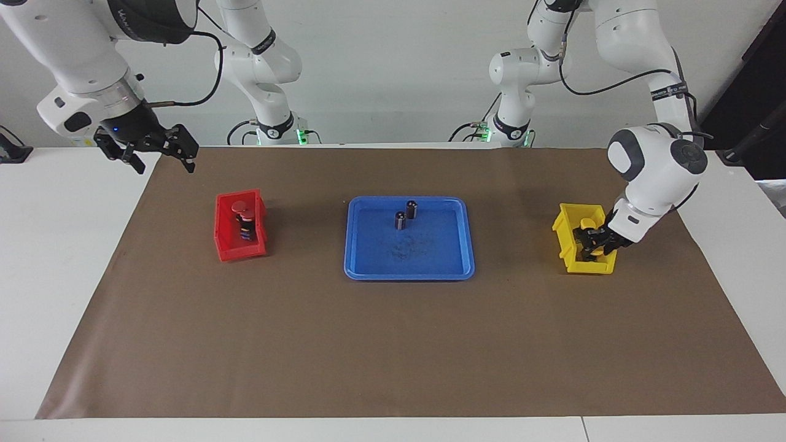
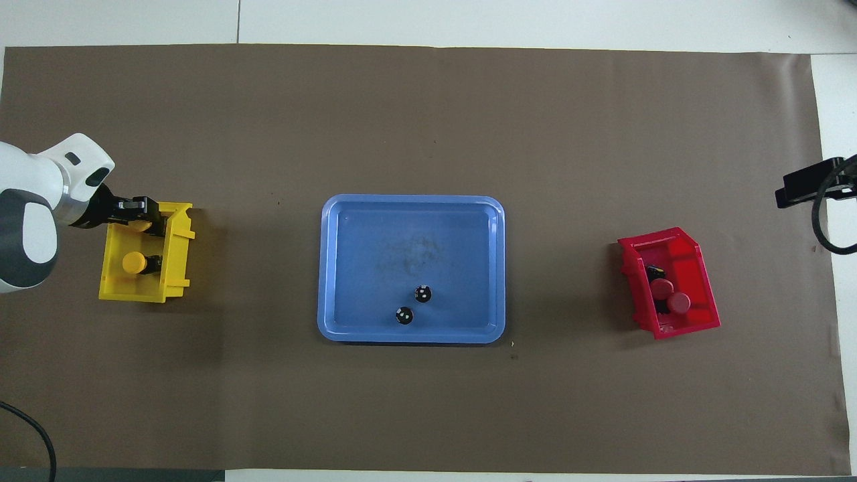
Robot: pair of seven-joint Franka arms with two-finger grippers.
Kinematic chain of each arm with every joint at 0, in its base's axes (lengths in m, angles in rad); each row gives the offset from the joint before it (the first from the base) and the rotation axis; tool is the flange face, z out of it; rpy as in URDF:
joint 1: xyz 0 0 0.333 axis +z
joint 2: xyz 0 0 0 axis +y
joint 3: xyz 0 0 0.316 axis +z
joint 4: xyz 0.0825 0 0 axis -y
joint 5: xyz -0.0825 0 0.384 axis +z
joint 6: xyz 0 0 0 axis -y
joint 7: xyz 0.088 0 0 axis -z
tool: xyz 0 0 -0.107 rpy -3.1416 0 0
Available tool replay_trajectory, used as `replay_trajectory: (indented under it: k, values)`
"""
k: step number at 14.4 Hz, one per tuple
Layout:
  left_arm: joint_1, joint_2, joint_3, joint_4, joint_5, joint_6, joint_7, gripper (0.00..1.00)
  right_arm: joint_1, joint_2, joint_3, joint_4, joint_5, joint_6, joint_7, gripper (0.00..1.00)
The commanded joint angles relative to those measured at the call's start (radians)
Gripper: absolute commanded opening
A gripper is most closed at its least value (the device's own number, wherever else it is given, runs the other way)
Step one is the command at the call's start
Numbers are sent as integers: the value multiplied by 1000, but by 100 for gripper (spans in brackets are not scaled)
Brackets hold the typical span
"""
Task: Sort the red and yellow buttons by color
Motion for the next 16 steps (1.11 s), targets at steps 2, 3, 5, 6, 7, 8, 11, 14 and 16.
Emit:
replay_trajectory:
  k: [2, 3, 5, 6, 7, 8, 11, 14, 16]
  values:
    - [-3, -19, -3, 74, -8, -124, 1, 56, -4, 3, 4, 14, -2, -31, 12, 100]
    - [-3, -22, -3, 95, -7, -163, 1, 59, -3, 3, 4, 11, -2, -31, 14, 100]
    - [-1, -24, -3, 161, -1, -252, 3, 77, 3, -3, 4, 7, -2, -31, 14, 100]
    - [-3, -22, -3, 192, 1, -285, 1, 83, 3, -3, 4, 0, -2, -31, 14, 100]
    - [-7, -22, -3, 233, 1, -325, -2, 87, 2, -3, 4, 0, -2, -29, 14, 100]
    - [-7, -24, -3, 261, 2, -351, -10, 88, -1, -3, 4, 0, -2, -29, 14, 100]
    - [-9, -24, -8, 350, 36, -427, -11, 95, 0, -3, 4, 0, -2, -23, 12, 100]
    - [-9, -24, -6, 445, 45, -528, -13, 96, 0, -3, 4, 2, -2, -22, 12, 100]
    - [-6, -56, -6, 461, 45, -572, -11, 100, 2, -3, 4, 2, -2, -22, 12, 100]
